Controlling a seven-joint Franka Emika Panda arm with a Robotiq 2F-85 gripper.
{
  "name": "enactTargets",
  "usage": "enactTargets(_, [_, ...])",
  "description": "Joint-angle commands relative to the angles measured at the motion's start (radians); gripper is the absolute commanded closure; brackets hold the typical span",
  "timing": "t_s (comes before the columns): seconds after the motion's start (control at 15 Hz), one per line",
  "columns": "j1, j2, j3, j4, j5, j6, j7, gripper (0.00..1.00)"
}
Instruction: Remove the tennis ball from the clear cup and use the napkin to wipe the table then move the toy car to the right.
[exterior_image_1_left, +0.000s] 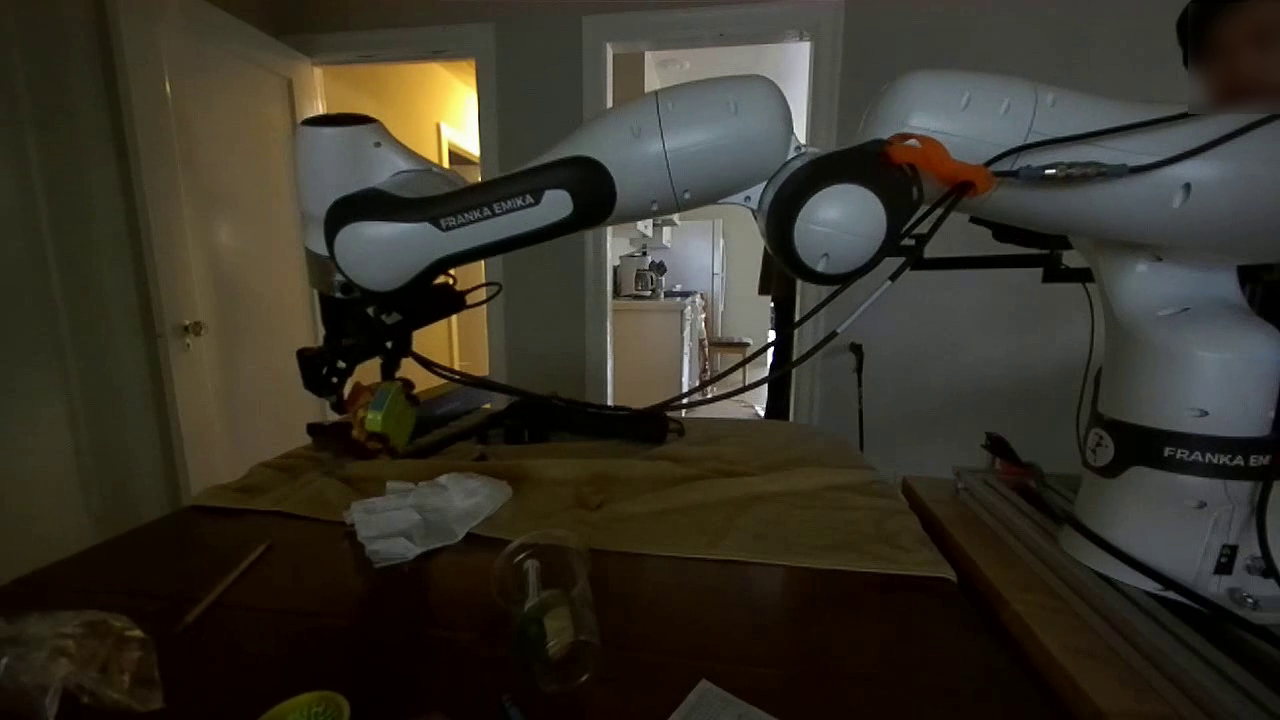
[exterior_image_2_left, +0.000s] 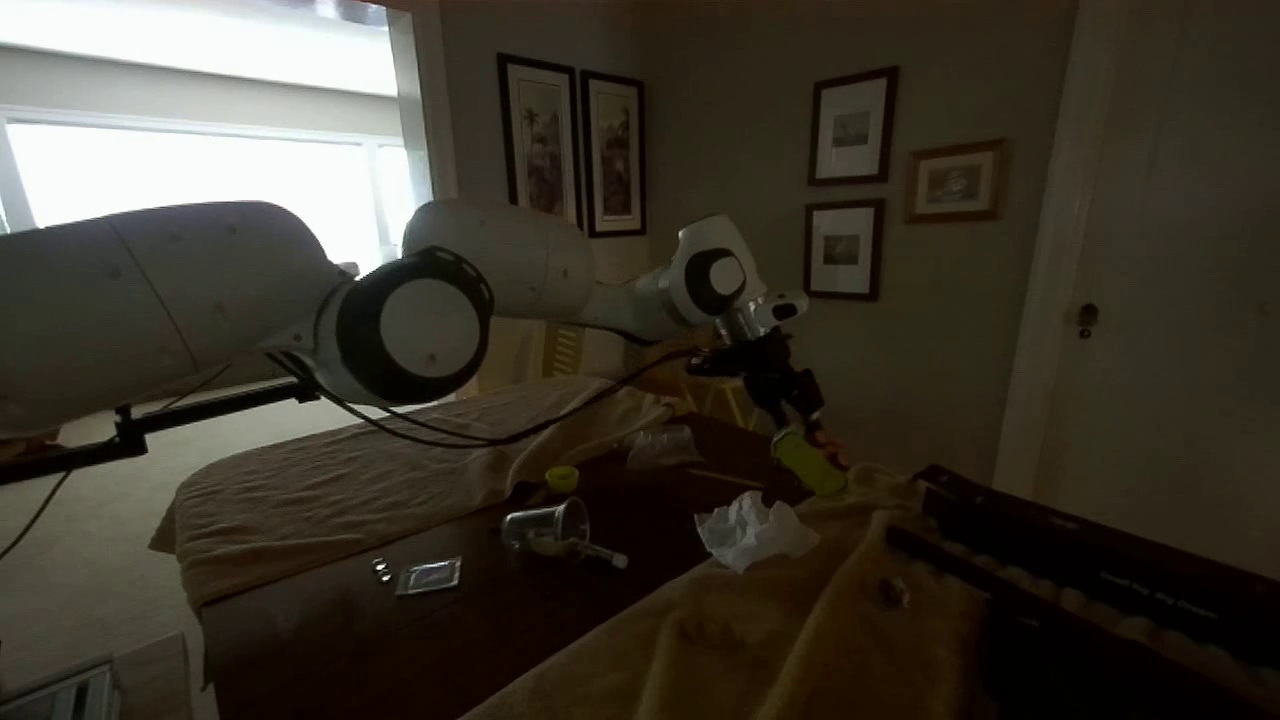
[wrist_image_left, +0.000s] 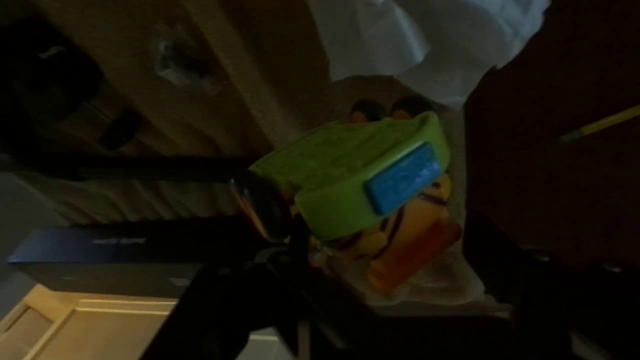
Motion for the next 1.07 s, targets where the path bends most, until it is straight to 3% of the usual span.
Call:
enactTargets(0.0, [0.009,0.005,-0.072,0.000,-0.078,0.048,0.165,0.46])
enactTargets(0.4, [0.044,0.118,-0.104,-0.005,-0.131,0.462,0.211,0.46])
enactTargets(0.53, [0.057,0.152,-0.124,-0.006,-0.129,0.531,0.249,0.46])
enactTargets(0.73, [0.093,0.164,-0.183,-0.023,-0.129,0.437,0.410,0.46])
enactTargets(1.0, [0.137,0.175,-0.245,-0.001,-0.169,0.202,0.594,0.46])
